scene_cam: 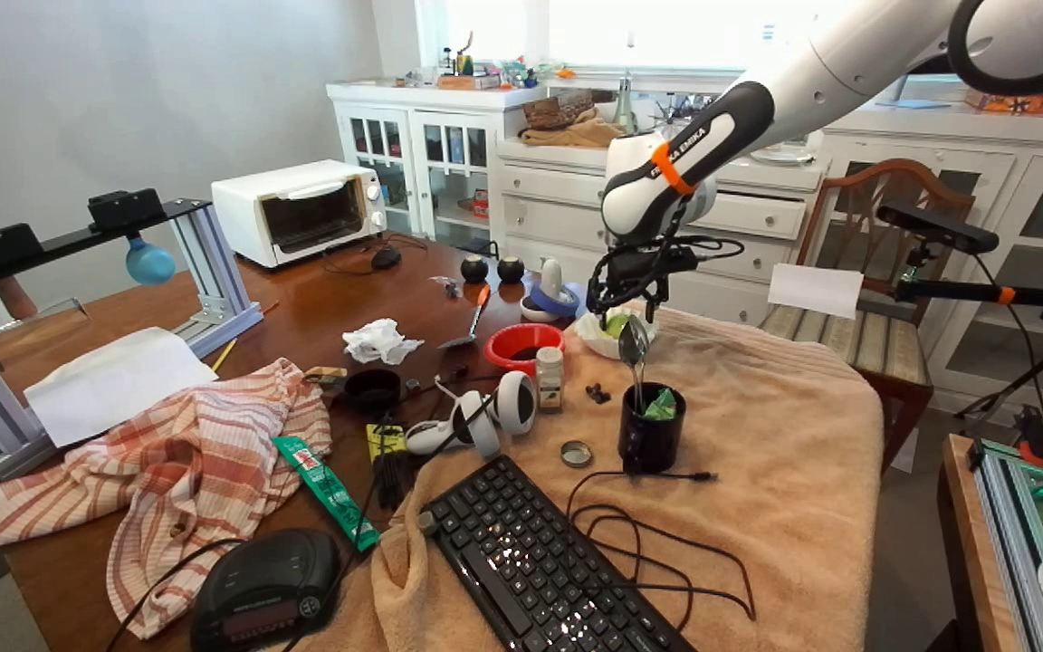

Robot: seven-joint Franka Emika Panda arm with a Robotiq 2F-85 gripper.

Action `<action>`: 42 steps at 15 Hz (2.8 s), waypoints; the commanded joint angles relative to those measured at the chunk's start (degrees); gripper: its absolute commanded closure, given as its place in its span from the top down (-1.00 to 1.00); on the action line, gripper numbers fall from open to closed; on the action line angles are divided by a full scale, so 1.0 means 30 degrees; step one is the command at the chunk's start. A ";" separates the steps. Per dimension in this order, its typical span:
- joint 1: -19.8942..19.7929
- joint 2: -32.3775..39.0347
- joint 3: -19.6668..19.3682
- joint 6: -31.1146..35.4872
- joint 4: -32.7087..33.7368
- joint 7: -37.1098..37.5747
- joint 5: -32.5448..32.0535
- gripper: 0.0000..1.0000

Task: Put the objects on the white plate into the black cup

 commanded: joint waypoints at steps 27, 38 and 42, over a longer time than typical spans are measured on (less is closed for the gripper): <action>0.2248 -0.6821 -0.0253 0.2670 -0.6927 0.6633 0.0124 0.33; 0.4169 -0.8215 0.0408 0.3197 -0.9927 0.9072 -0.2362 -0.17; 0.4612 -0.9194 -0.0140 0.3786 -1.0878 1.2477 -0.4293 -0.17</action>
